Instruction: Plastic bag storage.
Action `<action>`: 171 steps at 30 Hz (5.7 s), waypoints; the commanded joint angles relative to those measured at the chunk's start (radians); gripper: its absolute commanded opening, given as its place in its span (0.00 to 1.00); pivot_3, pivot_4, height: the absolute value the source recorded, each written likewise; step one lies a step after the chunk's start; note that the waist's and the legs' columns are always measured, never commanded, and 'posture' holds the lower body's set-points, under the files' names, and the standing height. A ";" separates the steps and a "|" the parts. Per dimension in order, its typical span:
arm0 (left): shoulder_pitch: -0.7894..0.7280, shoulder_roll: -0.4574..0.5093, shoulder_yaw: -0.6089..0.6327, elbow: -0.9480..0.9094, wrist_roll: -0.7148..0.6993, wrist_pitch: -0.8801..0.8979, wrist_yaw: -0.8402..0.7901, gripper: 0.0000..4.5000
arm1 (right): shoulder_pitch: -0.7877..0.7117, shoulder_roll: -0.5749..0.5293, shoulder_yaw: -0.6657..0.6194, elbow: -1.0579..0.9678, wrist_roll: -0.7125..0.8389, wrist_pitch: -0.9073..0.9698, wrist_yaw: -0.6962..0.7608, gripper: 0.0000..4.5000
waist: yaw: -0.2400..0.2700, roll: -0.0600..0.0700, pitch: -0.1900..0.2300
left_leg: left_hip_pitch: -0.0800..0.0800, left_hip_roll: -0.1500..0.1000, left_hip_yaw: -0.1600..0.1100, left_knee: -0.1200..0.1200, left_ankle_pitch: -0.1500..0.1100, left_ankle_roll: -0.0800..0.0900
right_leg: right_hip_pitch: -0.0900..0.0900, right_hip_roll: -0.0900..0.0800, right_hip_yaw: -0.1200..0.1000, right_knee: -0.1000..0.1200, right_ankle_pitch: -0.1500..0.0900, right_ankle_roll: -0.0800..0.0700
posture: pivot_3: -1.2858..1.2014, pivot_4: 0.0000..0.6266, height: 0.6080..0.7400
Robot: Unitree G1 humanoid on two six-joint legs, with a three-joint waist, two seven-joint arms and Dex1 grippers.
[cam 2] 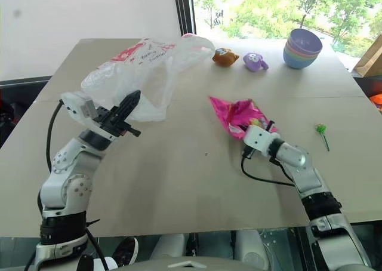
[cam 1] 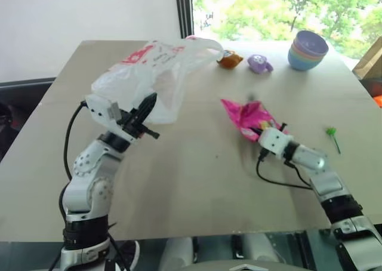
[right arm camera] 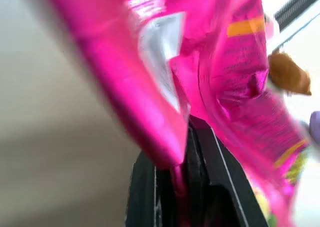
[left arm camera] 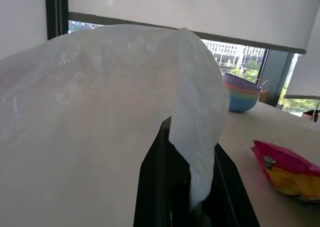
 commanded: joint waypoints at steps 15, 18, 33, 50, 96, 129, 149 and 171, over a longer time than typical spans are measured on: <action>0.140 0.033 -0.023 -0.256 -0.228 0.156 -0.081 0.00 | -0.540 0.131 0.258 0.391 -0.357 -0.208 -0.216 0.00 | -0.002 0.000 0.010 | -0.001 0.000 0.002 0.000 0.000 -0.001 | -0.005 -0.002 0.001 0.005 0.000 0.000 | 0.52 0.24 1.00; 0.176 0.045 -0.069 -0.285 -0.220 0.166 -0.115 0.00 | -0.591 0.191 0.262 0.445 -0.346 -0.242 -0.245 0.00 | -0.006 0.000 0.010 | -0.001 0.000 0.002 0.000 0.000 -0.002 | -0.006 -0.002 0.001 0.007 0.000 0.000 | 0.52 0.24 1.00; 0.067 0.016 -0.248 -0.194 -0.151 0.149 -0.253 0.00 | -0.539 0.313 0.113 0.399 -0.097 -0.187 -0.226 0.00 | -0.004 0.000 0.011 | -0.002 0.000 0.001 0.000 0.001 -0.003 | -0.006 -0.002 0.001 0.008 0.000 -0.001 | 0.52 0.24 1.00; -0.256 -0.011 -0.313 0.116 -0.026 0.056 -0.479 0.00 | -0.136 0.158 -0.165 -0.202 -0.039 0.153 -0.400 0.00 | 0.001 0.002 0.012 | -0.003 -0.002 0.001 -0.001 0.001 -0.003 | -0.007 0.000 0.000 0.007 0.000 0.000 | 0.52 0.24 1.00; 0.129 0.137 0.217 -0.117 -0.048 -0.087 -0.142 0.00 | -0.281 -0.003 0.191 -0.227 0.244 -0.388 0.280 0.00 | 0.003 -0.003 0.018 | -0.002 0.000 0.001 -0.001 0.001 -0.003 | -0.007 -0.003 0.000 0.007 -0.002 0.001 | 0.52 0.24 1.00; 0.160 0.076 0.018 -0.231 -0.061 -0.078 -0.149 0.00 | -0.710 0.215 0.274 0.494 -0.396 -0.136 -0.220 0.00 | -0.004 -0.003 0.018 | -0.002 0.000 0.003 -0.001 0.001 -0.004 | -0.008 -0.003 0.001 0.009 -0.001 0.000 | 0.52 0.24 1.00; 0.005 0.047 0.086 -0.069 -0.046 -0.126 -0.093 0.00 | -0.139 -0.153 0.024 -0.382 0.042 0.580 0.347 0.99 | 0.000 -0.003 0.019 | -0.009 0.000 -0.002 -0.001 0.000 -0.004 | -0.011 -0.003 -0.003 0.006 -0.001 0.001 | 0.52 0.24 1.00; -0.069 -0.020 -0.067 -0.067 -0.065 -0.058 -0.138 0.00 | -0.016 -0.098 -0.526 -0.701 0.720 0.946 -0.148 0.99 | 0.012 -0.004 0.019 | -0.011 -0.002 -0.005 0.002 0.000 -0.004 | -0.010 -0.002 -0.004 0.005 -0.001 0.001 | 0.52 0.24 1.00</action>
